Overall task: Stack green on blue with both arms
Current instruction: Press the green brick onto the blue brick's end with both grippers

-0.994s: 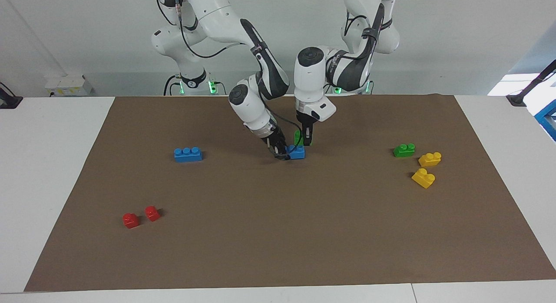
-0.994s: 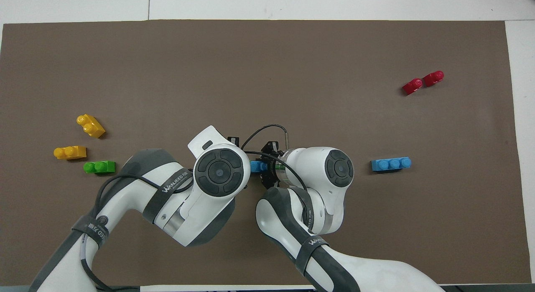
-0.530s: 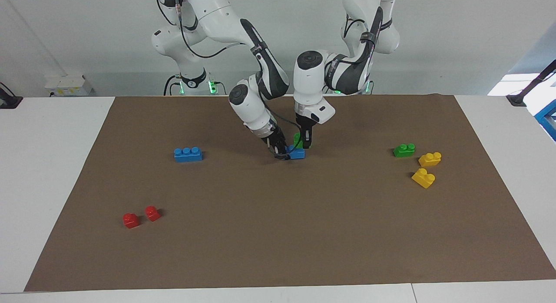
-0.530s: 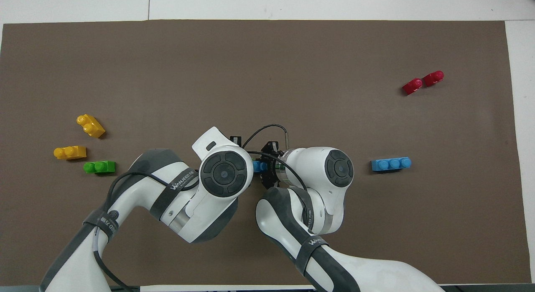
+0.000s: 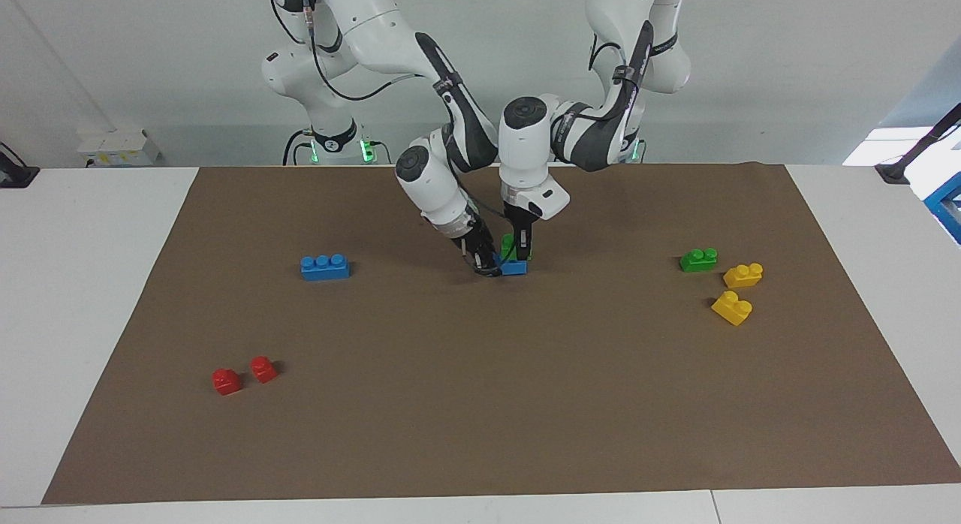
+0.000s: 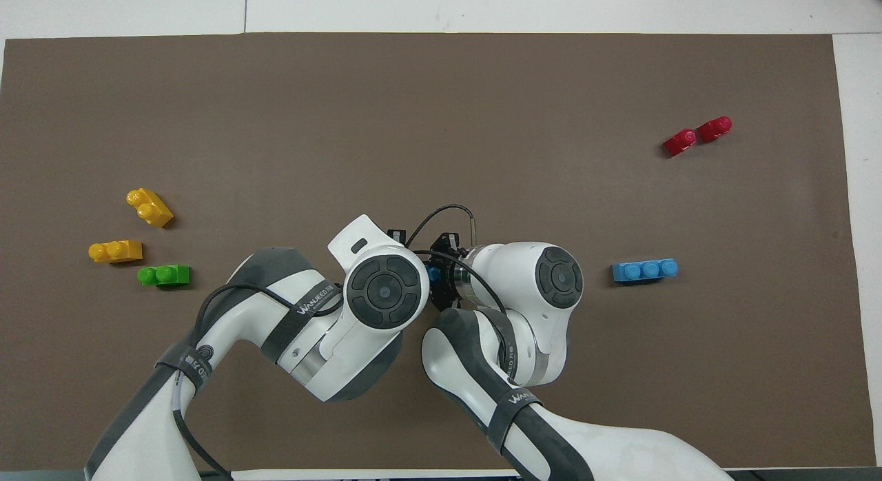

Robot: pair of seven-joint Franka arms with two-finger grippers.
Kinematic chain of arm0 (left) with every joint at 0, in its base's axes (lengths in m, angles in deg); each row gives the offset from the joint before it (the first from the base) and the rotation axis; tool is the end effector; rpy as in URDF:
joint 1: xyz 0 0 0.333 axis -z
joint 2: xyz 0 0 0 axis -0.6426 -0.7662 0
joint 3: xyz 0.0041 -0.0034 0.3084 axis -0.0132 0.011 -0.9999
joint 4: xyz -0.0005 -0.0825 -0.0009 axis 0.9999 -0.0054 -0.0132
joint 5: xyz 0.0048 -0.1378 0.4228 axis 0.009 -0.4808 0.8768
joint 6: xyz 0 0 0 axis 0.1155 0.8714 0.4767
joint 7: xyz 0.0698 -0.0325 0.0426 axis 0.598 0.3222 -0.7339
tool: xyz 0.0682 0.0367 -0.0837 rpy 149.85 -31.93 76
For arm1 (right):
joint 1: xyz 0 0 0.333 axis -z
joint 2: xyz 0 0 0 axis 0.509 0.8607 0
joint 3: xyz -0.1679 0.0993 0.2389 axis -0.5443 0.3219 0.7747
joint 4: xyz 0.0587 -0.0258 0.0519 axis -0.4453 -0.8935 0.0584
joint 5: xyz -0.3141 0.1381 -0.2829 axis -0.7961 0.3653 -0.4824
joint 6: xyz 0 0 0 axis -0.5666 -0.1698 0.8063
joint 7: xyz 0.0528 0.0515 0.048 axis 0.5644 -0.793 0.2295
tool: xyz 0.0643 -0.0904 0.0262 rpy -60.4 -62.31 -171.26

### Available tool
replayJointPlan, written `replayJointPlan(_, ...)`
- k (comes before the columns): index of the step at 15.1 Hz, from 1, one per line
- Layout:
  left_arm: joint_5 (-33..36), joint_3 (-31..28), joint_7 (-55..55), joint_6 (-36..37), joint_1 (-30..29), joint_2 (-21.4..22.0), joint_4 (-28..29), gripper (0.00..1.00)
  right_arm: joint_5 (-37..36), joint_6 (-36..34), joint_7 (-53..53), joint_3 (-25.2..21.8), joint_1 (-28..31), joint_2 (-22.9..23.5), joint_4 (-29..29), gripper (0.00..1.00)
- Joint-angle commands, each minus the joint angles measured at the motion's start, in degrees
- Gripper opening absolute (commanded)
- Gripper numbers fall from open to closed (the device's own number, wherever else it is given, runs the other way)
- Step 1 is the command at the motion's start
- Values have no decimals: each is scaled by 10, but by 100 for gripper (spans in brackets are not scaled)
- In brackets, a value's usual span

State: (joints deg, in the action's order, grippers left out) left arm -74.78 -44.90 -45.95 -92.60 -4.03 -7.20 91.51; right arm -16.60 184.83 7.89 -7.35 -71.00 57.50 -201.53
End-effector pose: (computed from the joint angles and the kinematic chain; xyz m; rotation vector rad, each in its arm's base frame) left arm 0.4643 -0.4022 0.3141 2.3376 2.0419 0.1782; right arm 0.5014 0.3719 0.2218 -1.9380 1.9219 0.4024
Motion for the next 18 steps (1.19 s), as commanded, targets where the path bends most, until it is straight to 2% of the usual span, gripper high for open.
replayJointPlan(1, 22, -9, -24, -19, 13, -10, 9, 0, 13, -2, -18, -1, -6, -9, -18, 0)
replayJointPlan(11, 62, -10, -39, -93, -10, -59, 9, 0, 13, 3, -20, -1, -6, -8, -20, 0)
replayJointPlan(14, 69, -10, -32, -89, -14, -61, 7, 0, 14, 3, -25, -1, -6, -8, -22, 0)
replayJointPlan(15, 70, -10, -27, -86, -19, -60, 4, 48, 14, 3, -25, -1, -6, -8, -22, 0)
replayJointPlan(16, 70, -10, -18, -82, -19, -55, 4, 99, 14, 3, -25, -1, -6, -8, -22, 0)
replayJointPlan(18, 70, -9, -5, -74, -32, -38, 2, 100, 13, 3, -24, -1, -5, -8, -22, 0)
